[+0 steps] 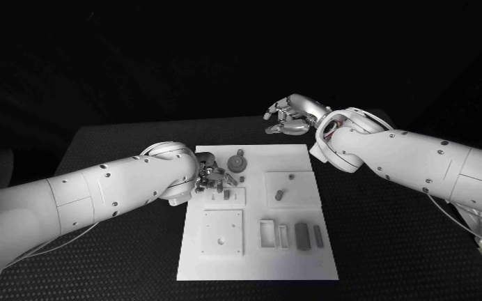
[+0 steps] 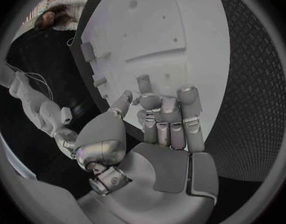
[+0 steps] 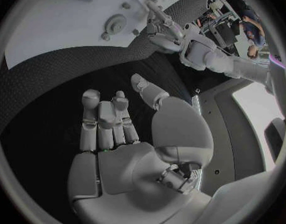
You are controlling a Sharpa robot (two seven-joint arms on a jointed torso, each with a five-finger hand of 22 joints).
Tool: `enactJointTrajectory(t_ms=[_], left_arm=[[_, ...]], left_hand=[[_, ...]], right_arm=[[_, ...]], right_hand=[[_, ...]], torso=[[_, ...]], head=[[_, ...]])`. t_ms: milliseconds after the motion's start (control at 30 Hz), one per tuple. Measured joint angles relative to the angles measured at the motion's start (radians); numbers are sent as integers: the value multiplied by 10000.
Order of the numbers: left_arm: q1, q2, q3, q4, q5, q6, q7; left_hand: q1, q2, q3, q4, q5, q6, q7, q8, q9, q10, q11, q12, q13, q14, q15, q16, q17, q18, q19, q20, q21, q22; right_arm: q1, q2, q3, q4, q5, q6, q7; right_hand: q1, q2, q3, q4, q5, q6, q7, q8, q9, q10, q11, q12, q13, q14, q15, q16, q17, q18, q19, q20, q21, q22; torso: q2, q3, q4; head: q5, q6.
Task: Assemble the parts on the task board
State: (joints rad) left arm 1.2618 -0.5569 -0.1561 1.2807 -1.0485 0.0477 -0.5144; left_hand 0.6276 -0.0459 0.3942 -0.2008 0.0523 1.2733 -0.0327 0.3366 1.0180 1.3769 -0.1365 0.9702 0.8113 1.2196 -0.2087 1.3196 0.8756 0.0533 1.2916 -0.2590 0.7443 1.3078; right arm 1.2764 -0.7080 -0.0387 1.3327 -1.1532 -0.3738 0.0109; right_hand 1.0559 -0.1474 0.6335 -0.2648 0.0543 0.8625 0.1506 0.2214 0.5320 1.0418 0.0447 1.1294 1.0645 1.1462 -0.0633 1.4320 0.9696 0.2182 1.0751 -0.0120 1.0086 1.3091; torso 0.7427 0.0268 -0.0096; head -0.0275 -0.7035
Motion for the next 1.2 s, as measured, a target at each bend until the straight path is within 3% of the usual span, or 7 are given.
enactJointTrajectory(t_ms=[100, 167, 333, 433, 533, 733, 1200], left_arm=[[15, -180, 274, 91, 72, -6, 12], [69, -299, 375, 115, 107, -6, 12], [541, -337, 398, -333, 292, 22, 2], [744, -293, 417, -891, 451, 22, -6], [803, -199, 405, -1444, 579, 50, -18], [912, 81, 398, -2229, 691, 246, -26], [957, 993, 394, -3805, -293, 768, 75]], left_hand=[[0, 0, -19, -62, 0, -4, 3, 0, 0, 0, 0, 0, -17, -1, 0, 0, -15, -2, -43, 1, 0, 0], [0, 0, -60, -136, 0, -91, 21, -1, 0, 0, 0, 0, -32, -4, 3, 0, -29, -4, -72, -1, -48, 0], [229, 44, 9, -422, 6, -744, 201, -439, -171, -433, 187, -201, -109, -311, -51, -268, -150, -48, -305, -20, -299, -1], [429, 104, 85, -641, 6, -1494, 408, -959, -448, -823, 432, -428, -187, -612, 108, -517, -328, -65, -583, -14, -552, -31], [504, 102, 120, -727, 7, -2154, 678, -1403, -752, -1021, 705, -557, -256, -738, 359, -694, -449, -176, -715, 34, -711, -97], [568, 38, 146, -752, 7, -2610, 981, -1673, -1064, -1304, 987, -814, -416, -995, 615, -969, -662, -319, -1019, 160, -1017, -228], [748, -63, 173, -778, 7, -2747, 1065, -1751, -1236, -1427, 1044, -882, -520, -1086, 700, -1046, -789, -326, -1108, 248, -1171, -293]], right_arm=[[0, -26, 0, -23, 4, 1, 0], [0, -33, 0, -39, 7, 2, 0], [0, -33, 0, -70, 12, 3, 0], [0, -28, -1, -86, 15, 4, 0], [0, -16, -1, -101, 18, 5, 0], [1, -19, -1, -130, 24, 6, 0], [0, -11, -1, -72, 30, 9, 0]], right_hand=[[0, 0, 0, 0, 0, 0, 0, 0, 0, 0, 0, 0, 0, 11, 11, 0, 0, 0, 0, 1, 0, 0], [0, 0, 0, 0, 0, 1, -1, 0, 0, 0, 0, 0, 0, 12, 11, 0, 0, 0, 0, 0, 0, 0], [0, 0, 0, 0, 0, 2, -2, 0, 1, 0, 0, 0, -9, 13, 12, 0, 0, 0, -1, 1, 0, 0], [0, 0, 0, 0, 0, 3, -3, 0, 1, 0, 0, 0, -9, 13, 13, 0, 0, 0, -2, 2, 0, 0], [0, 0, 0, 0, 0, 4, -4, 0, 1, 0, 0, 0, -9, 13, 13, 0, 0, 0, -2, 2, 0, 0], [0, 0, 0, 0, 0, 18, -18, 0, -1, 0, 0, -1, -8, 14, 14, 0, 0, 0, -4, 4, 0, 0], [0, 0, 0, 0, 0, -4, 3, 0, -8, 0, 0, -1, -7, 15, 15, 0, 0, 0, -16, 16, 0, 0]], torso=[[-2, -5, 6], [-4, -5, 12], [-7, -5, 24], [-7, -5, 24], [-2, -5, 17], [13, -11, -5], [21, -25, 1]], head=[[-8, 38], [-9, 64], [5, 134], [25, 177], [37, 210], [15, 237], [25, 285]])
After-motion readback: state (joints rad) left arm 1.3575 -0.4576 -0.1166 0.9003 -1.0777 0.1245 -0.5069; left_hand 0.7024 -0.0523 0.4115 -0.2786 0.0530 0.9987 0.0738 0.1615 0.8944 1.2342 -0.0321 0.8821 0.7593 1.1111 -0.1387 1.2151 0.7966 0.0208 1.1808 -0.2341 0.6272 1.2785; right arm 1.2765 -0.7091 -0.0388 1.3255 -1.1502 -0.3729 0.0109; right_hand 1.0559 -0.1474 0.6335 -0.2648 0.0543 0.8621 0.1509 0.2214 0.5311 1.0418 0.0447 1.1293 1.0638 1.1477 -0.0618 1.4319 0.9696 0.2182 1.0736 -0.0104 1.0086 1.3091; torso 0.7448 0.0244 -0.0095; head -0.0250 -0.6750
